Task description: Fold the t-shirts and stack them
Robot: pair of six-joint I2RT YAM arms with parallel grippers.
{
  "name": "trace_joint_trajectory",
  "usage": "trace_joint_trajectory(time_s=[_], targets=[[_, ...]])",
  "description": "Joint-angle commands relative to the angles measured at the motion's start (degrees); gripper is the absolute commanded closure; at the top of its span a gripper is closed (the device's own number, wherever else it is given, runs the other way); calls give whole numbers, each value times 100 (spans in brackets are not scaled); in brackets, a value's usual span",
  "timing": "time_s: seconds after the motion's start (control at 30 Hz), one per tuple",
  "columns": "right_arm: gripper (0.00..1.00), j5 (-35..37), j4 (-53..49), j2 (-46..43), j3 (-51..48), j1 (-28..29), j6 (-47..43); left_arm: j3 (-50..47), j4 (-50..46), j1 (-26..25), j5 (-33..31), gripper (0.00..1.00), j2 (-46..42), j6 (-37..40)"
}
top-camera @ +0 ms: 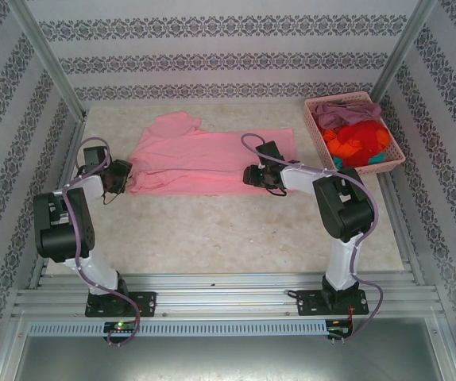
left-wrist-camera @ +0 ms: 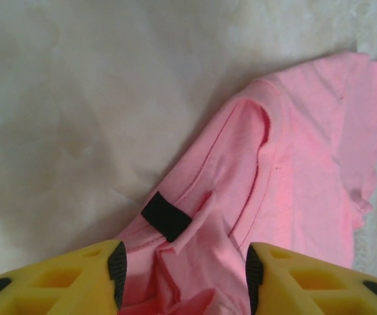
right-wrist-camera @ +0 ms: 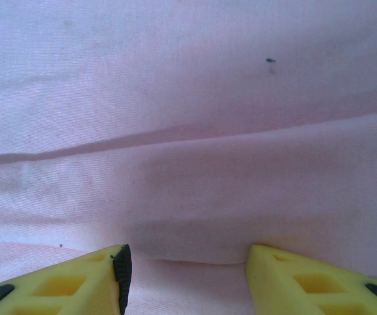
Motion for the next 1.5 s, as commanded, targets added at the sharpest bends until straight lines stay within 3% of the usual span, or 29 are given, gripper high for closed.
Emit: trace_joint_trajectory(time_s=[0.0, 0.13, 0.2, 0.37, 0.6, 0.77, 1.03, 1.23, 1.47], targets=[[49, 168, -649, 115, -107, -68, 10, -38, -292, 29, -164, 41, -343, 294], [49, 150, -651, 139, -82, -66, 13, -503, -491, 29, -268, 26, -878, 211], [49, 133, -650, 150, -71, -55, 20, -749, -492, 22, -224, 22, -1119, 59], [49, 115, -635, 186, -38, -39, 14, -1039, -11, -184, 302, 20, -1200, -569], [49, 126, -615, 177, -74, -22, 33, -843, 746, -367, 561, 20, -524, -1177], [49, 151, -589, 133, -142, -32, 38, -436, 486, -326, 325, 30, -117, -908], [49, 194, -609, 114, -219, -123, 22, -247, 178, 13, 100, 57, 55, -431], [49, 260, -726, 155, -115, -144, -14, -144, 4, 184, 68, 52, 59, -239], [49, 229, -780, 212, -24, -136, -24, -70, 531, 187, 529, 60, 332, -527]])
